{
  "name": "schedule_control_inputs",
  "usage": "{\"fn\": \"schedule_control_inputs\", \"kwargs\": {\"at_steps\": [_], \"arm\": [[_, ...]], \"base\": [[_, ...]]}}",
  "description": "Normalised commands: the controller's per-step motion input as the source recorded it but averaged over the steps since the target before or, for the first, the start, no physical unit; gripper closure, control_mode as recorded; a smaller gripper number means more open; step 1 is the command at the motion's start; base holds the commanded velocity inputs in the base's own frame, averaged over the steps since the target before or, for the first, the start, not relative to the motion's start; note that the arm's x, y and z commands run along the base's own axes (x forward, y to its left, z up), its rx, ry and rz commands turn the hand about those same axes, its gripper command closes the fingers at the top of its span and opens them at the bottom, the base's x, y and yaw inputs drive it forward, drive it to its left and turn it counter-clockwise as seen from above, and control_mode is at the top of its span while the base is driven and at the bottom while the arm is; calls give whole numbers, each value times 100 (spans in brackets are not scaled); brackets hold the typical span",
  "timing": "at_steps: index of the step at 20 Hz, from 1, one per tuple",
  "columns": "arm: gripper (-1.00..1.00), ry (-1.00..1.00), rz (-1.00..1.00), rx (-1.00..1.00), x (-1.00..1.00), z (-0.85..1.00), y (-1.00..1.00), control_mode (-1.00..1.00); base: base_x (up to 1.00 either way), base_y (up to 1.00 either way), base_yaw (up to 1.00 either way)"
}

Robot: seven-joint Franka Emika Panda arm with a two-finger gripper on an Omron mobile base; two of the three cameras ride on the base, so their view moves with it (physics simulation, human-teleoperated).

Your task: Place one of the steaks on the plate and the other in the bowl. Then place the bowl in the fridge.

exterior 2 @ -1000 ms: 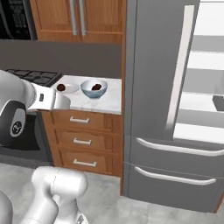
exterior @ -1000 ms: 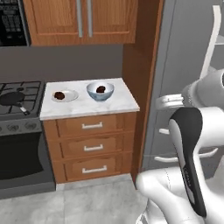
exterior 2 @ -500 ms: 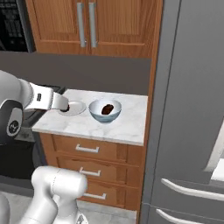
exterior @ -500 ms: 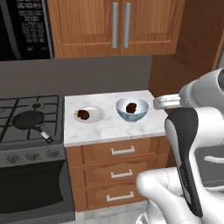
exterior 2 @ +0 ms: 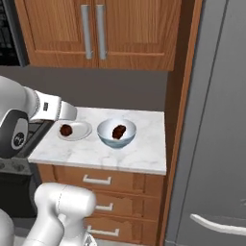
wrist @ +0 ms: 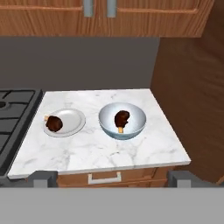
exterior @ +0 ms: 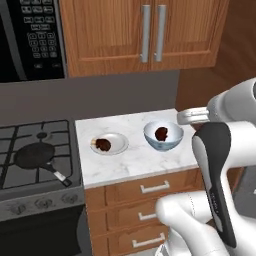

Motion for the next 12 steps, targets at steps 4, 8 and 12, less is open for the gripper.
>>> {"fn": "schedule_control_inputs", "kwargs": {"at_steps": [4,8,12], "arm": [[-100,0,0,0,0,0,0,100],[-100,0,0,0,0,0,0,100],[-100,0,0,0,0,0,0,100]], "base": [[59,46,-27],[99,-1,-13],[100,0,-14]]}}
